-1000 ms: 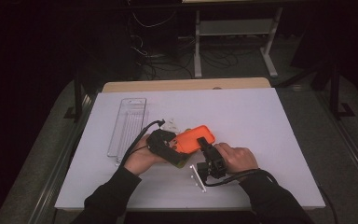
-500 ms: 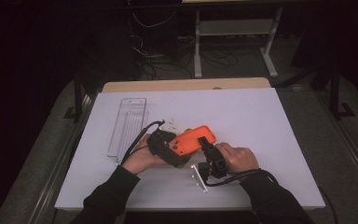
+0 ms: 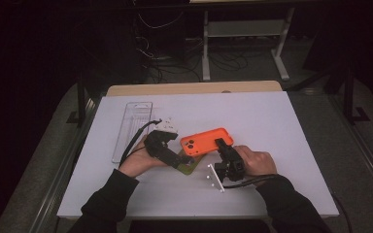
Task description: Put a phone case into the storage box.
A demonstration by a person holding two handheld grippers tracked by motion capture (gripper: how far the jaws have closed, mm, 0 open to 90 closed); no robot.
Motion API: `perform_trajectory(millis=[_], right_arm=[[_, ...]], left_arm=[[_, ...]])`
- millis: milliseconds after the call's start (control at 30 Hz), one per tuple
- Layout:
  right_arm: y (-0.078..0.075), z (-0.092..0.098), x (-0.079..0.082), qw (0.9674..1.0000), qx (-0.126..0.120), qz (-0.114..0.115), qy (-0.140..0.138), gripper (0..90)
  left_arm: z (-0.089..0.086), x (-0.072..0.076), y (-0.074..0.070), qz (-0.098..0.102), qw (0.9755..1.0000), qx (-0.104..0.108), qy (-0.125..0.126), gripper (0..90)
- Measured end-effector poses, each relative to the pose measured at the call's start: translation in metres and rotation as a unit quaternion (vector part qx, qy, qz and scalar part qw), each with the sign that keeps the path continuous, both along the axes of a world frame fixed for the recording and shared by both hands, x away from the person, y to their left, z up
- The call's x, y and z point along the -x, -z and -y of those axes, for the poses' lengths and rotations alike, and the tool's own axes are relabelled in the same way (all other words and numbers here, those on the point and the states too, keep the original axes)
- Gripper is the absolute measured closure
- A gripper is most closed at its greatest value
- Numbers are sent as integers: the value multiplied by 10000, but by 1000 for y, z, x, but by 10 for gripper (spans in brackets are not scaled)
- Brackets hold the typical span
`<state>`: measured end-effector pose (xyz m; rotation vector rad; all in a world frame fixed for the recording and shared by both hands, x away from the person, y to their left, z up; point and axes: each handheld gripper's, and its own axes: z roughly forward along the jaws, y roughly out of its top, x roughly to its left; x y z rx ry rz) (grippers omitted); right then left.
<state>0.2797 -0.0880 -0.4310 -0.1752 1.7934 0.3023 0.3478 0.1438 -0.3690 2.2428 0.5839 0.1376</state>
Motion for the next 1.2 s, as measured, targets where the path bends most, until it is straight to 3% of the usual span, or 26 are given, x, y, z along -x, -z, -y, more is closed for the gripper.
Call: perform_trajectory(millis=[300, 367, 433, 467, 533, 567, 600, 667, 733, 767, 800, 833, 900, 967, 1033, 1133, 1167, 1200], right_arm=[[-5, 7, -5, 9986, -427, -300, 128, 778], [-4, 9, -6, 9970, -587, -473, 187, 778], [-4, 11, -7, 9947, -760, -634, 279, 778], [-5, 12, -9, 9936, -834, -706, 276, 777], [-5, 14, -11, 9907, -999, -852, 353, 777], [-5, 15, -12, 9886, -1150, -899, 361, 777], [-6, 16, -13, 9839, -1387, -1042, 436, 778], [-8, 19, -15, 9795, -1568, -1161, 492, 778], [-10, 21, -18, 9773, -1649, -1247, 459, 778], [-11, 22, -19, 9754, -1730, -1284, 461, 778], [-11, 22, -17, 9665, -2007, -1492, 570, 778], [-11, 22, -17, 9638, -2099, -1537, 577, 777], [-12, 23, -18, 9536, -2393, -1729, 598, 778], [-13, 25, -20, 9486, -2495, -1857, 579, 777], [-15, 27, -22, 9403, -2650, -2052, 593, 778], [-16, 30, -26, 9212, -2983, -2422, 611, 778], [-17, 30, -26, 9128, -3120, -2554, 644, 778], [-18, 32, -28, 9097, -3148, -2628, 649, 778]], left_arm=[[-3, -2, 1, 78, 10000, -41, 12, 0], [-3, -2, 1, 74, 10000, -29, -20, 0], [-1, 0, 3, 4, 9999, 70, -129, 0], [-3, -2, 2, 52, 10000, -60, -52, 0], [-2, -2, 2, 38, 9999, -58, -76, 0], [-3, -2, 2, 76, 9999, -94, -50, 0], [-2, -1, 3, 22, 9999, -65, -110, 0], [-2, -1, 3, 58, 9999, -32, -118, 0], [-2, -1, 4, 46, 9999, -41, -128, 0], [-3, -3, 3, 86, 9999, -139, -50, 0], [-2, -3, 3, 115, 9999, -114, -59, 0], [-2, -2, 4, 64, 9999, -75, -96, 0], [-3, -2, 3, 83, 9999, -118, -63, 0], [-3, -3, 3, 88, 9998, -153, -49, 0], [-3, -2, 4, 51, 9999, -103, -93, 0], [-3, -2, 4, 32, 9999, -129, -85, 0], [-3, -2, 4, 35, 9999, -137, -82, 0], [-3, -2, 4, 36, 9999, -138, -81, 0]])
